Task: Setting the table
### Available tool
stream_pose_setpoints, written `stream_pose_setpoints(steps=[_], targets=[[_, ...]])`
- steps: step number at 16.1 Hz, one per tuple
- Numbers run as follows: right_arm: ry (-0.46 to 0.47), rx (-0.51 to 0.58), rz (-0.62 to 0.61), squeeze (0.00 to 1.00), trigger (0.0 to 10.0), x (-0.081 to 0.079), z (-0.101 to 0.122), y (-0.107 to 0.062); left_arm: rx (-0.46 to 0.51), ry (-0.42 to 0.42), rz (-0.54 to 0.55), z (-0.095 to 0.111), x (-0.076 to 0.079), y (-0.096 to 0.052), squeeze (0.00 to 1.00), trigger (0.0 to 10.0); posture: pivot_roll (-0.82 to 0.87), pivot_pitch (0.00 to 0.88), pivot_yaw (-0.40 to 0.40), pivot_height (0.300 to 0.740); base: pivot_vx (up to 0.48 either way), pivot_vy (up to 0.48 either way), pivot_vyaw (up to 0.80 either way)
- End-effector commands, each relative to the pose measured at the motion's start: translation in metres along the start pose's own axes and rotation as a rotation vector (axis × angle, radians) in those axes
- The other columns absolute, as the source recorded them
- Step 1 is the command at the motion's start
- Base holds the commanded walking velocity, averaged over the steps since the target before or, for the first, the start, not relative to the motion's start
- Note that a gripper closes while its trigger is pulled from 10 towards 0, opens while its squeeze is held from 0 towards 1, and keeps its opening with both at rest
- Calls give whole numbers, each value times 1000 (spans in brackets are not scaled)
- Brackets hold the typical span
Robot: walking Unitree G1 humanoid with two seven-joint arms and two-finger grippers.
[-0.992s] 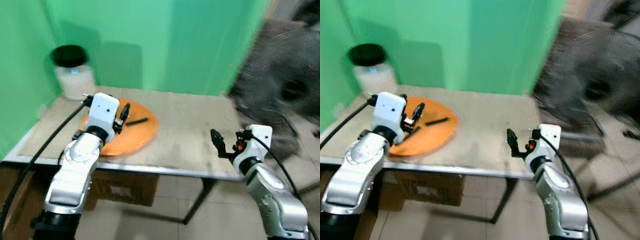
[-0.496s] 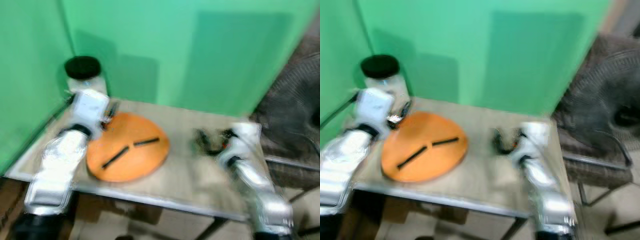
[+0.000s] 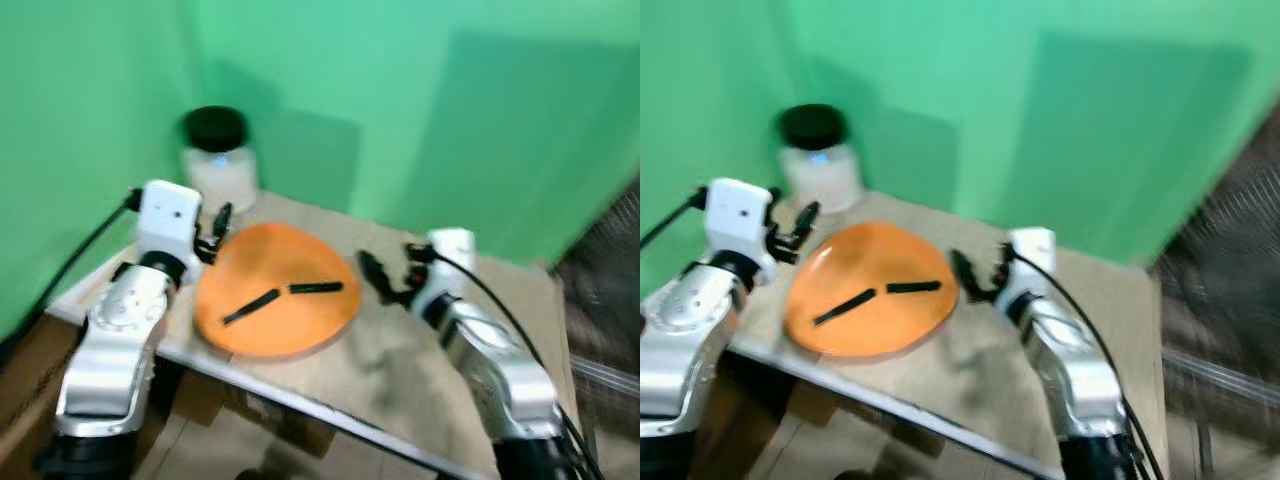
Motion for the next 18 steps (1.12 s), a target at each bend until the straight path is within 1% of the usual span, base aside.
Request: stream_pose_setpoints(steps=[1, 2, 3, 4, 5, 6, 7, 8, 9, 11, 12, 14, 15, 16, 17, 18], targets=[[5, -25, -31, 0, 10000, 11, -7, -3, 11, 8, -11, 4, 6, -1, 47, 10000, 198, 0, -65, 740, 0, -480, 800], [31, -39, -15, 0, 10000, 9, -10, -1, -4, 22, -23, 2, 6, -1, 0, 10000, 200, 0, -66, 740, 0, 0, 0], [61, -50, 4, 0, 10000, 6, -12, 2, -19, 43, -25, -1, 4, -2, 0, 10000, 200, 0, -66, 740, 0, 0, 0], [108, -54, 26, 0, 10000, 2, -13, 4, -38, 33, -15, -5, -1, -3, 0, 10000, 201, 0, -74, 740, 0, 0, 0], [135, -59, 39, 0, 10000, 1, -14, 5, -52, 17, -13, -8, -4, -3, 0, 10000, 197, 0, -76, 740, 0, 0, 0], [168, -55, 66, 0, 10000, -2, -13, 7, -59, -53, -31, -9, -7, -3, 345, 10000, 191, 0, -79, 740, 0, 0, 0], [205, -54, 74, 0, 10000, -3, -12, 8, -65, -70, -35, -10, -9, -4, 1000, 10000, 188, 0, -80, 740, 0, 0, 0], [216, -48, 73, 863, 10000, -2, -11, 9, -66, -71, -49, -10, -9, -4, 1000, 10000, 186, 0, -81, 740, 0, 0, 0], [244, -35, 74, 1000, 10000, -2, -8, 11, -77, -70, -69, -12, -9, -4, 1000, 10000, 181, 0, -82, 740, 0, 0, 0], [297, -53, 37, 1000, 10000, 2, -8, 18, -106, -48, -99, -19, -11, -5, 1000, 10000, 174, 0, -88, 740, 0, 0, 0], [314, -87, -13, 1000, 10000, 9, -12, 23, -136, -36, -144, -26, -10, -6, 1000, 10000, 169, 0, -92, 740, 0, 0, 0], [311, -115, -29, 1000, 10000, 11, -14, 30, -188, 2, -219, -39, -9, -14, 1000, 10000, 161, 0, -97, 740, 0, 0, 0], [332, -133, -47, 1000, 10000, 13, -15, 36, -220, 22, -243, -49, -10, -20, 1000, 10000, 161, 0, -110, 740, 0, 0, 0], [338, -143, -59, 1000, 10000, 14, -17, 38, -234, 34, -247, -54, -12, -21, 1000, 10000, 162, 0, -113, 740, 0, 0, 0], [312, -172, -97, 1000, 10000, 19, -20, 43, -265, 63, -246, -64, -18, -22, 827, 10000, 165, 0, -126, 740, 0, 0, 0], [308, -183, -108, 1000, 10000, 21, -20, 45, -280, 75, -250, -70, -21, -22, 220, 10000, 165, 0, -133, 740, 0, 0, 0]])
Point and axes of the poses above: a point about 5 cm out from each wrist's last joint towards the gripper, its own y axis pointing out of the wrist towards the gripper, its own z axis along the axis of the wrist's last joint, x = y × z, the point moved 5 cm from there along y, pointing out of the wrist towards the gripper, and after that the axes turned 7 degrees about -y, right-handed, at the moved point
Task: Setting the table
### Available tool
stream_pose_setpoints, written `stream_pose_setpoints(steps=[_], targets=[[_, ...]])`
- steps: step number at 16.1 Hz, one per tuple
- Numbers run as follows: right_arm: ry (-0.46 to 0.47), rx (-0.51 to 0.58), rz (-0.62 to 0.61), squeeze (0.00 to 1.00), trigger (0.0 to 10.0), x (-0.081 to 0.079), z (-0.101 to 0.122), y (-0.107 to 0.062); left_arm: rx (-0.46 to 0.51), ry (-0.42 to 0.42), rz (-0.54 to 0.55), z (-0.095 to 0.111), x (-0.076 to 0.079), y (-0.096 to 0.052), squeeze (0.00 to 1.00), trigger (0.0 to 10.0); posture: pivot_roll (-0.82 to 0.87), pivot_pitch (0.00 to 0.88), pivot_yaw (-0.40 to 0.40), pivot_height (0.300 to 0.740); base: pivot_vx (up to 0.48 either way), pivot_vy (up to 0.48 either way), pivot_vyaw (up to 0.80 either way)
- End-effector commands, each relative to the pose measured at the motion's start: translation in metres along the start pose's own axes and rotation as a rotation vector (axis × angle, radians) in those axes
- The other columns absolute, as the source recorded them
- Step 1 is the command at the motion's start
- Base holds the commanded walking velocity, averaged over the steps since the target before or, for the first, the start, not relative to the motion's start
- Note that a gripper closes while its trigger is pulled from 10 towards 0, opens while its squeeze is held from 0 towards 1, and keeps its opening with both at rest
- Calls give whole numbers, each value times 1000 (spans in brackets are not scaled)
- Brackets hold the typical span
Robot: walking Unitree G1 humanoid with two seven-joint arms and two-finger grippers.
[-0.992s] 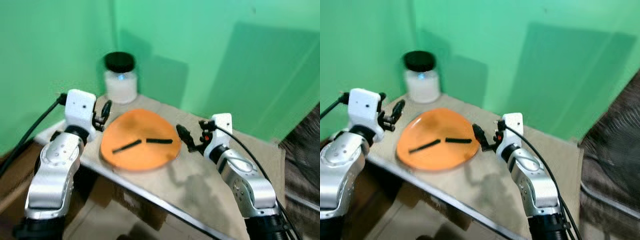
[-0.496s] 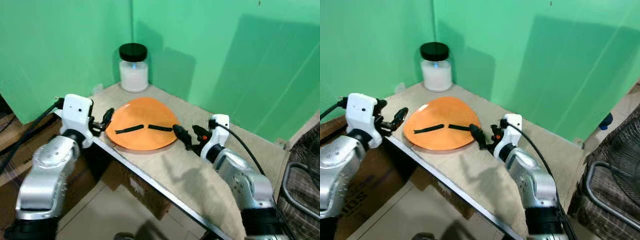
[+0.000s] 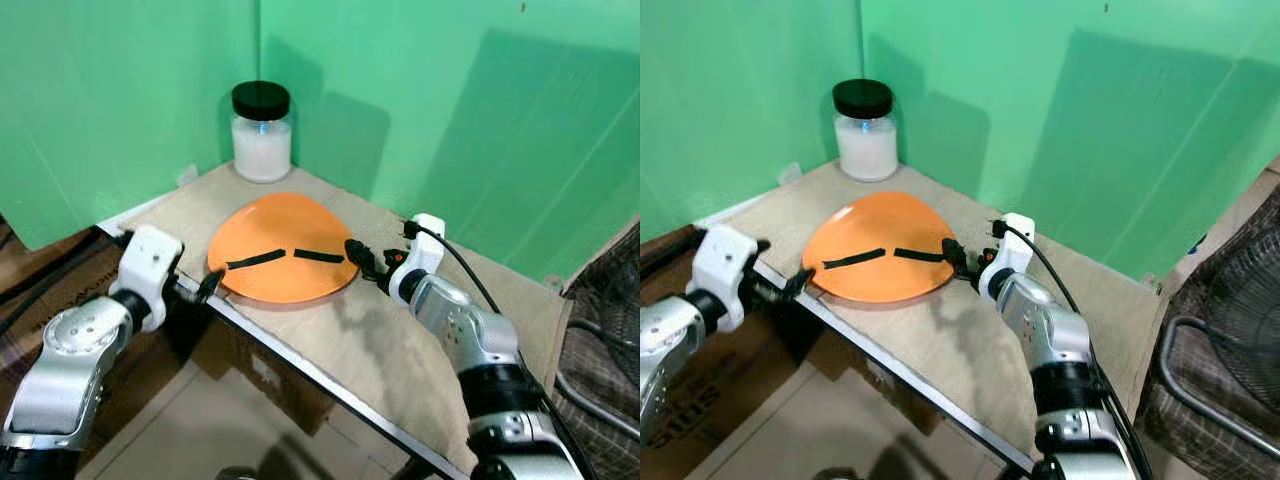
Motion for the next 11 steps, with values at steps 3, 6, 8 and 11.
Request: stream_pose_setpoints(steps=[3, 6, 8, 11], targets=[[81, -38, 66, 0, 10000, -8, -1, 3, -21, 24, -22, -11, -3, 3, 0, 10000, 161, 0, -141, 740, 0, 0, 0], [105, -89, 111, 0, 10000, -16, -11, 6, -33, 20, -47, -21, -1, 12, 0, 10000, 157, 0, -140, 740, 0, 0, 0], [136, -125, 141, 0, 10000, -20, -17, 7, -62, 25, -77, -31, 1, 17, 0, 10000, 152, 0, -143, 740, 0, 0, 0], [218, -142, 187, 0, 10000, -27, -20, 8, -93, 47, -97, -40, 2, 19, 0, 10000, 149, 0, -142, 740, 0, 0, 0]])
Point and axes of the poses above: a point about 5 cm out from each wrist's last joint towards the gripper, its own y axis pointing out of the wrist towards the gripper, its own z axis along the axis of the wrist's last joint, x = y × z, the point moved 5 cm from there along y, pointing out of the wrist towards the gripper, and after that the axes turned 7 degrees about -y, right-handed, at the moved point
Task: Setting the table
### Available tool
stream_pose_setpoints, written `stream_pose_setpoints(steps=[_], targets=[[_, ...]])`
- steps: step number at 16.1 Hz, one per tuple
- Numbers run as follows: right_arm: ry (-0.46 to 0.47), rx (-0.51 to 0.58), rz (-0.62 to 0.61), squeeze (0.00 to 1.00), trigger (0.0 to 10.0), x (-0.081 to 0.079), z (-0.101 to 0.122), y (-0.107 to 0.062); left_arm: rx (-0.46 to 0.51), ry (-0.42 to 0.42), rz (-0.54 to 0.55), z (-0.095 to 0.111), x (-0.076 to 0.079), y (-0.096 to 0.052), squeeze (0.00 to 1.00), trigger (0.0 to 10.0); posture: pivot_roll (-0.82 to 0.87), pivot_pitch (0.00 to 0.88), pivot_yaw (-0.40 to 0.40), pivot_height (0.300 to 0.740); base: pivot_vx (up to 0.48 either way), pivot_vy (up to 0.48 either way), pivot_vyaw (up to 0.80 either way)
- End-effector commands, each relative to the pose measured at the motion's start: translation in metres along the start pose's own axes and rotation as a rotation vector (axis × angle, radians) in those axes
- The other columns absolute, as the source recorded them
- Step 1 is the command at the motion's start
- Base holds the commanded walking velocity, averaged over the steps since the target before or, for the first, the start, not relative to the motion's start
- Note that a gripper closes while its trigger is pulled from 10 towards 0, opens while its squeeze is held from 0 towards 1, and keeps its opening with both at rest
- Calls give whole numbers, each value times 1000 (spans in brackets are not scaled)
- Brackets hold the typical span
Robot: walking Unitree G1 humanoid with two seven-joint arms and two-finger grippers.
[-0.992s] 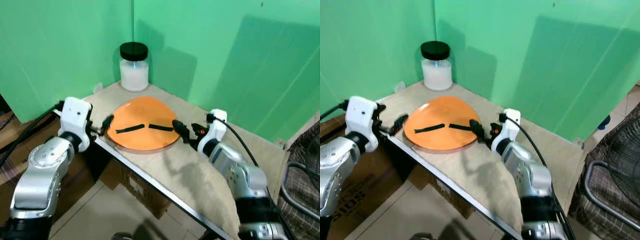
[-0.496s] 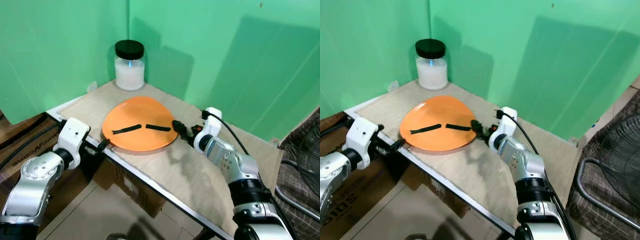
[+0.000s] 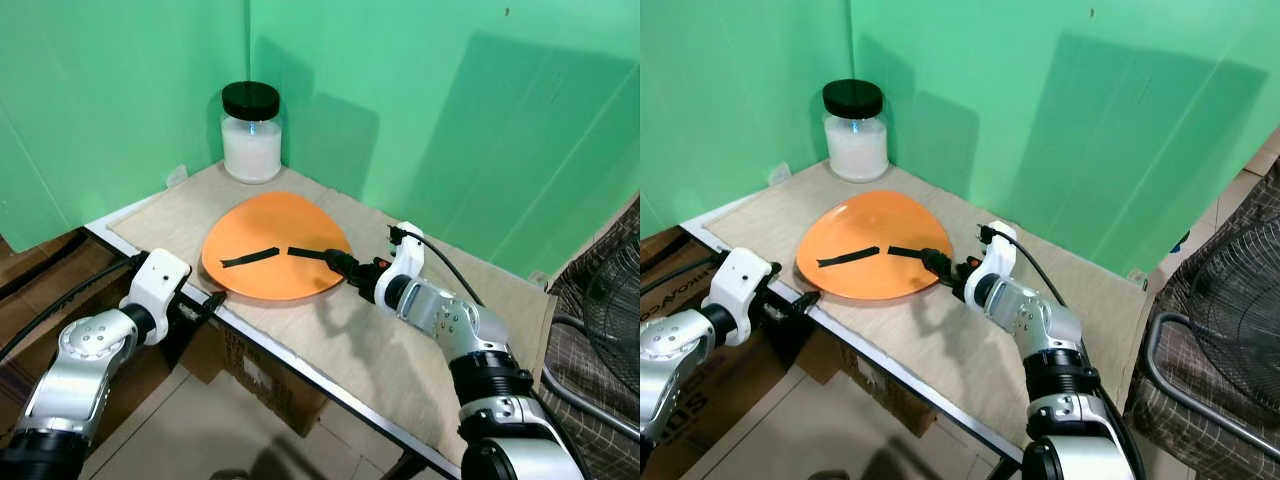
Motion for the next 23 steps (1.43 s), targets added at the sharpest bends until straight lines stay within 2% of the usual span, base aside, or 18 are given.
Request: stream_pose_setpoints(steps=[1, 3, 5, 9, 14, 15, 17, 23], targets=[[55, -13, 21, 0, 10000, -2, -2, 2, -24, 15, -27, -5, 5, 3, 0, 10000, 149, 0, -141, 740, 0, 0, 0], [139, -4, 70, 0, 10000, -11, -1, 6, -20, 26, -38, -5, 6, 6, 0, 10000, 150, 0, -141, 740, 0, 0, 0], [157, -3, 86, 0, 10000, -15, 0, 8, -3, 38, -42, -1, 5, 6, 0, 10000, 150, 0, -139, 740, 0, 0, 0], [239, 41, 116, 0, 10000, -22, 11, 10, 100, 36, 11, 22, -11, -4, 0, 10000, 157, 0, -145, 740, 0, 0, 0], [286, 22, 127, 0, 10000, -27, 7, 15, 117, 51, 2, 25, -11, -1, 0, 10000, 157, 0, -151, 740, 0, 0, 0], [292, 15, 123, 0, 8549, -27, 4, 16, 125, 50, -5, 26, -10, 0, 0, 10000, 157, 0, -153, 740, 0, 0, 0], [296, -3, 116, 0, 118, -27, 0, 18, 126, 42, -19, 26, -9, 7, 0, 10000, 156, 0, -158, 740, 0, 0, 0], [298, -33, 62, 0, 0, -19, -10, 20, 92, 50, -47, 18, -3, 23, 0, 10000, 144, 0, -158, 740, 0, 0, 0]])
Point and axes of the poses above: a point about 5 cm out from each wrist's last joint towards the gripper, its own y axis pointing out of the wrist towards the gripper, its own z axis along the axis of the wrist's last joint, x = y × z, the point moved 5 cm from there along y, pointing out of the wrist towards the gripper, and after that the axes turned 7 degrees about -y, right-handed, at the moved point
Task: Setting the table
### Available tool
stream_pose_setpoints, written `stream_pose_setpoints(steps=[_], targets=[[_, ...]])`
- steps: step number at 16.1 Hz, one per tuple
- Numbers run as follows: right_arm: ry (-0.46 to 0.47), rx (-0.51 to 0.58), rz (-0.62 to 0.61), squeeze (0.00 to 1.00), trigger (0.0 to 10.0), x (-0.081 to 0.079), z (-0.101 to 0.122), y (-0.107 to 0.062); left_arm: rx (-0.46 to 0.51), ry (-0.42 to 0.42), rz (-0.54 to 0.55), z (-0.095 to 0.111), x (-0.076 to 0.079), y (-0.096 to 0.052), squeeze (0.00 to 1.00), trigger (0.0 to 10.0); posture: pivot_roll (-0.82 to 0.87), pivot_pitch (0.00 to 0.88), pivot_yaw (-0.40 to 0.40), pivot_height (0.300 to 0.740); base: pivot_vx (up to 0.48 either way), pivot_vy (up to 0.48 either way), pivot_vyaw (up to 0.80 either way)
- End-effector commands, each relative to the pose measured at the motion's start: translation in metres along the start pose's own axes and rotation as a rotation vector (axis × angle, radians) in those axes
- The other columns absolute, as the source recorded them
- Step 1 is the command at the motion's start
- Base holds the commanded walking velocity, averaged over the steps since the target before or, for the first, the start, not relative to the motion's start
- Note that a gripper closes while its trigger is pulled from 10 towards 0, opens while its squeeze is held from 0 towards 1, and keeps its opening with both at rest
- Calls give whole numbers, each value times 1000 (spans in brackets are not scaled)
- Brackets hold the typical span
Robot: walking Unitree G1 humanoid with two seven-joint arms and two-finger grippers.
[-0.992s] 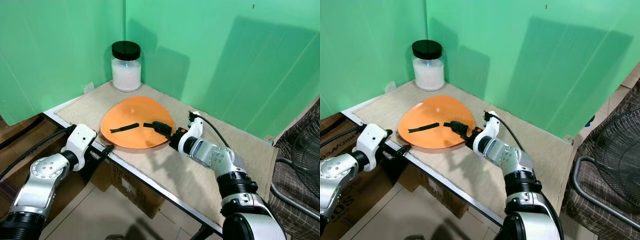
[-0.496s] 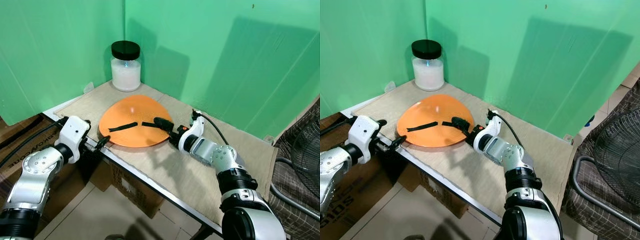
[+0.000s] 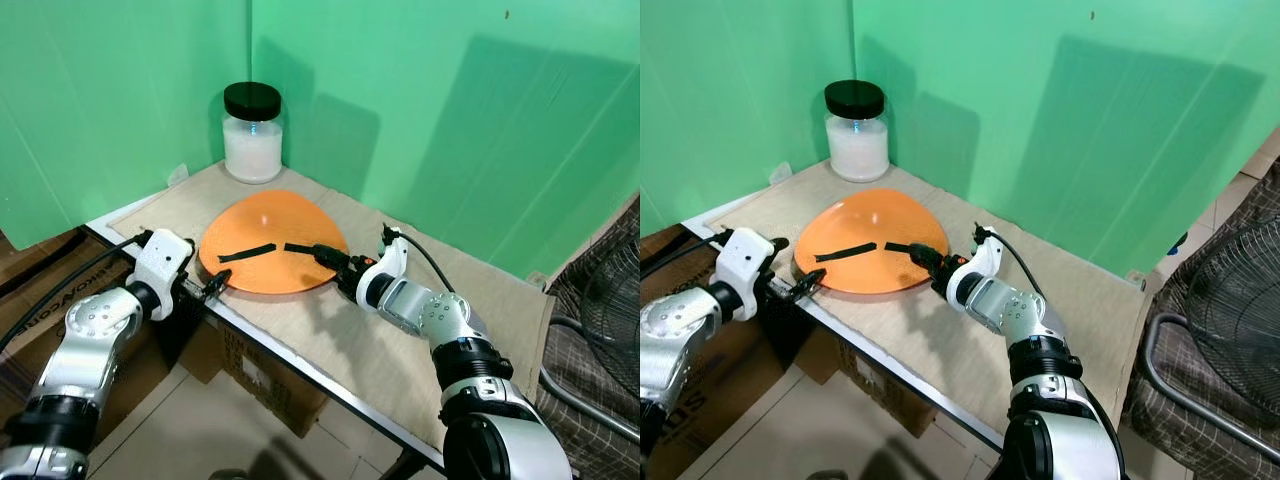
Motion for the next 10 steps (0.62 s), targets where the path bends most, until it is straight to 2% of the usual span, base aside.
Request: stream_pose_setpoints(steps=[1, 5, 10], targets=[[-4, -14, -14, 0, 0, -1, -2, 3, -31, 14, -31, -6, 7, 6, 0, 10000, 142, 0, -158, 740, 0, 0, 0], [-8, -12, -17, 0, 0, -1, -2, 3, -30, 28, -36, -7, 8, 9, 0, 10000, 139, 0, -156, 740, 0, 0, 0], [1, -6, -15, 0, 0, -1, -2, 3, 49, 36, -42, 11, 6, 9, 0, 10000, 143, 0, -159, 740, 0, 0, 0]])
Point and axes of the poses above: a point about 5 cm out from each wrist's last joint towards the gripper, its own y axis pointing out of the wrist towards the gripper, its own z axis along the axis of the wrist's last joint, x = y × z, the point moved 5 cm from there along y, pointing out of the wrist towards the gripper, and after that the axes turned 7 degrees about -y, right-handed, at the moved point
